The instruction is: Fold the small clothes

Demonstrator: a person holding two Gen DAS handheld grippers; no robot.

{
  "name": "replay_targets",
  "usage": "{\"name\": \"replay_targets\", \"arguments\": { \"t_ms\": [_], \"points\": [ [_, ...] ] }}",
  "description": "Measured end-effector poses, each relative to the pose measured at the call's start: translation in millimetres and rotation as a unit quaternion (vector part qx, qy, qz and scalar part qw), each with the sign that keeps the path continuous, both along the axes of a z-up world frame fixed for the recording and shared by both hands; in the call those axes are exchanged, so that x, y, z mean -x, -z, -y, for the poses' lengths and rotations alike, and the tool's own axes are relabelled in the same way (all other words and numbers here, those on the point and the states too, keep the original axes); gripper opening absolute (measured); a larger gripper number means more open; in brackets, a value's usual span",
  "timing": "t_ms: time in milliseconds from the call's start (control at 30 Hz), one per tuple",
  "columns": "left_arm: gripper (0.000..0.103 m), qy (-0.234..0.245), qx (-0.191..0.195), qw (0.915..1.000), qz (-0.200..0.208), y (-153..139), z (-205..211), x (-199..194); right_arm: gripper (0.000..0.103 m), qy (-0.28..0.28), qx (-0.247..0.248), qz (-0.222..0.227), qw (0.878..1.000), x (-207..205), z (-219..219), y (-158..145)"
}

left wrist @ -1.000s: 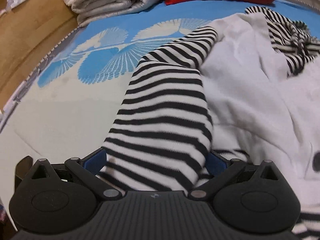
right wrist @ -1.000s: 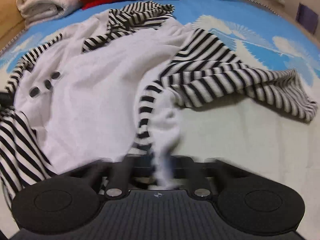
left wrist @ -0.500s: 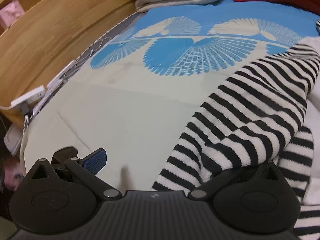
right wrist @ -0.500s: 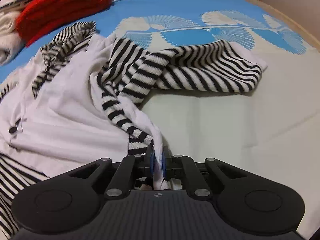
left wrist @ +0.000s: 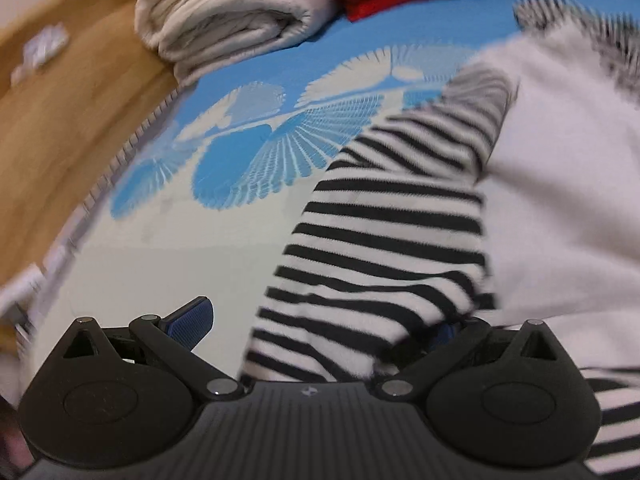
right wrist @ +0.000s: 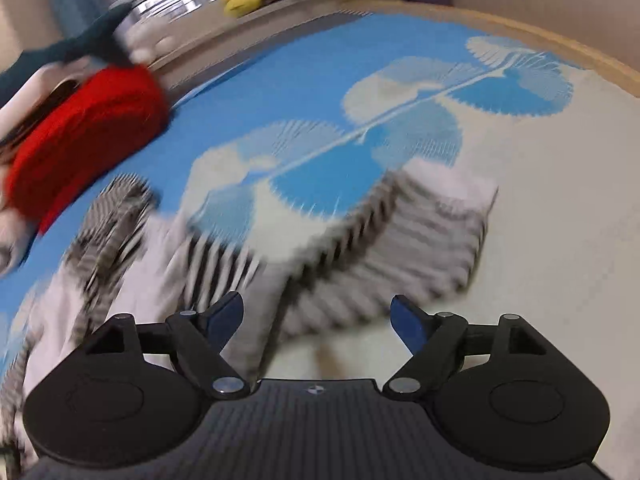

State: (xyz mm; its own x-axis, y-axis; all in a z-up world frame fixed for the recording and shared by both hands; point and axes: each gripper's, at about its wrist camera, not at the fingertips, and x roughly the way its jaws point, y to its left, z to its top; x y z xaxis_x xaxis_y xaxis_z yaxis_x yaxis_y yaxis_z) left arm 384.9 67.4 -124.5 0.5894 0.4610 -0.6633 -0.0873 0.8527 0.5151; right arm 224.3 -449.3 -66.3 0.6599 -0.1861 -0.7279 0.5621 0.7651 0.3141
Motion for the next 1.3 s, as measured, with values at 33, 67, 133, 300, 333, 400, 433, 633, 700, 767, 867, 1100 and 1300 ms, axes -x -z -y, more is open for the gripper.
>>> {"name": "replay_targets", "arguments": {
  "t_ms": [33, 67, 133, 300, 333, 400, 433, 633, 700, 767, 867, 1100, 1300],
  "points": [
    [0.103, 0.004, -0.025, 0.9996, 0.011, 4.4, 1.1, -2.1, 0.082, 0.007, 0.000, -0.004, 1.000, -11.0, 8.7, 2.5],
    [0.103, 0.005, -0.056, 0.9983, 0.014, 10.1, 1.7, -7.7, 0.082, 0.012, 0.000, -0.005, 1.000, -20.4, 15.5, 5.8],
    [0.103, 0.006, -0.089, 0.9957, 0.023, 17.5, -4.1, -17.8, 0.082, 0.007, 0.004, -0.005, 1.000, -37.0, 22.7, 13.5],
    [0.103, -0.008, -0.128, 0.9909, 0.040, 26.2, -15.0, -42.0, 0.082, -0.043, 0.088, 0.005, 0.995, -75.8, 10.3, 24.8],
    [0.103, -0.012, -0.136, 0.9897, 0.043, 26.9, -19.1, -47.1, 0.081, -0.053, 0.102, -0.002, 0.993, -84.2, 7.7, 29.4],
    [0.103, -0.028, -0.147, 0.9877, 0.045, 28.8, -31.1, -57.6, 0.080, -0.066, 0.111, -0.038, 0.991, -100.7, 7.1, 44.9],
    [0.103, -0.040, -0.152, 0.9866, 0.045, 28.5, -39.4, -63.7, 0.079, -0.065, 0.112, -0.058, 0.990, -107.6, 8.7, 53.7],
    [0.103, -0.091, -0.152, 0.9833, 0.043, 24.9, -81.5, -80.1, 0.084, 0.022, 0.232, -0.115, 0.966, -120.7, 43.6, 76.0],
    [0.103, -0.097, -0.155, 0.9822, 0.043, 24.1, -88.2, -81.0, 0.084, 0.095, 0.263, -0.140, 0.950, -116.3, 70.3, 78.0],
    [0.103, -0.103, -0.156, 0.9815, 0.039, 20.4, -89.2, -82.4, 0.084, 0.128, 0.239, -0.135, 0.953, -103.5, 94.7, 74.8],
    [0.103, -0.120, -0.151, 0.9802, 0.043, 11.9, -84.6, -82.8, 0.083, 0.151, 0.147, -0.094, 0.973, -87.5, 112.0, 56.6],
    [0.103, -0.110, -0.100, 0.9873, 0.056, -24.7, -69.9, -55.8, 0.089, 0.032, 0.121, 0.005, 0.992, -58.9, 50.2, -15.9],
    [0.103, -0.095, -0.034, 0.9939, 0.046, -47.3, -74.1, -6.3, 0.093, -0.090, 0.129, 0.053, 0.986, 15.7, -28.6, -56.1]
  ]
}}
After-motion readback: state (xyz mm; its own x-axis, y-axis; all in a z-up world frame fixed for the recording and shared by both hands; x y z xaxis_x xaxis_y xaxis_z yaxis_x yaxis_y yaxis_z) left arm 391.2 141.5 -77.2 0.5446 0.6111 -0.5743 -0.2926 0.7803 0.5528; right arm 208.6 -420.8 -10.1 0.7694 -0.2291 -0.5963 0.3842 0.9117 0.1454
